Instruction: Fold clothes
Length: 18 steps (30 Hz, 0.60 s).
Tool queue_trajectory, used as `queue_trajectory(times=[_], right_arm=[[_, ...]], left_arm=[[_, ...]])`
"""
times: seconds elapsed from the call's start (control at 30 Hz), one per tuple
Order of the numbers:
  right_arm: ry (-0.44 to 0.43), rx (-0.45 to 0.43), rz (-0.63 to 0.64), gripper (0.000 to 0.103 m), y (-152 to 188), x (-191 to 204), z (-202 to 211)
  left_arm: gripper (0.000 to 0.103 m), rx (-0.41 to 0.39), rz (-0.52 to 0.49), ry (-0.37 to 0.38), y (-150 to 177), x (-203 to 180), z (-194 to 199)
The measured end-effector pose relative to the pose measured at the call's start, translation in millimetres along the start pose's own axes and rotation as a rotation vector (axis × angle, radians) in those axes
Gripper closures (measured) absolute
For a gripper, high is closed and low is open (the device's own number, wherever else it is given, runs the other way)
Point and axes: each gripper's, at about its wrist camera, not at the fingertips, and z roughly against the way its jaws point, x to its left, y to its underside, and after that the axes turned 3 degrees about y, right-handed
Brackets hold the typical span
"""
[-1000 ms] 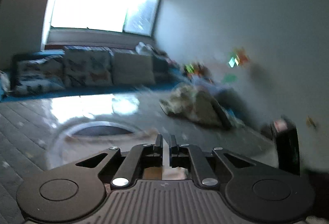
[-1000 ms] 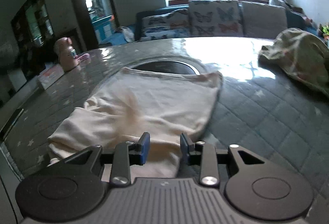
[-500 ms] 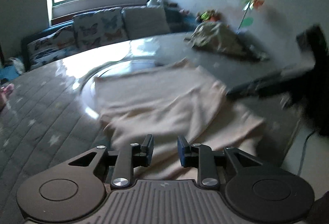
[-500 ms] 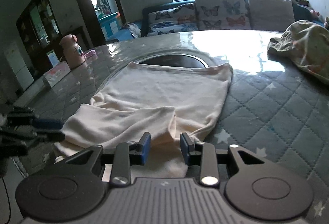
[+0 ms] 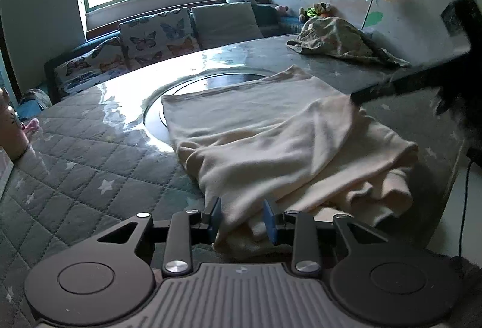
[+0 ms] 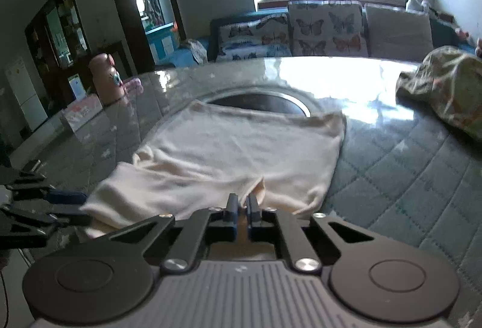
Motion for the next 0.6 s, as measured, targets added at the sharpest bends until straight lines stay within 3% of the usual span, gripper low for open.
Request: queue_trajectory(times=[0.07,0.17,0.37,0.6], right_arm=[[-0.002,-0.024,0.008,0.099,-4,3,11],[-0.008,-0.043,0.020,0.099,-7,8,27],[-0.012,-0.050,0.029,0.099,2,15,51],[-0.011,0.121,0.051,0.092,29,10,37]], left_arm=[[0.087,0.001,-0.012,-0.003,2,1,-1],[0.097,-0.012,-0.030,-0.018,4,0,0],[0.098,-0.028,-0.029,-0.012,7,6,10],[0.095,0.004,-0.030,0.013,9,11,15]])
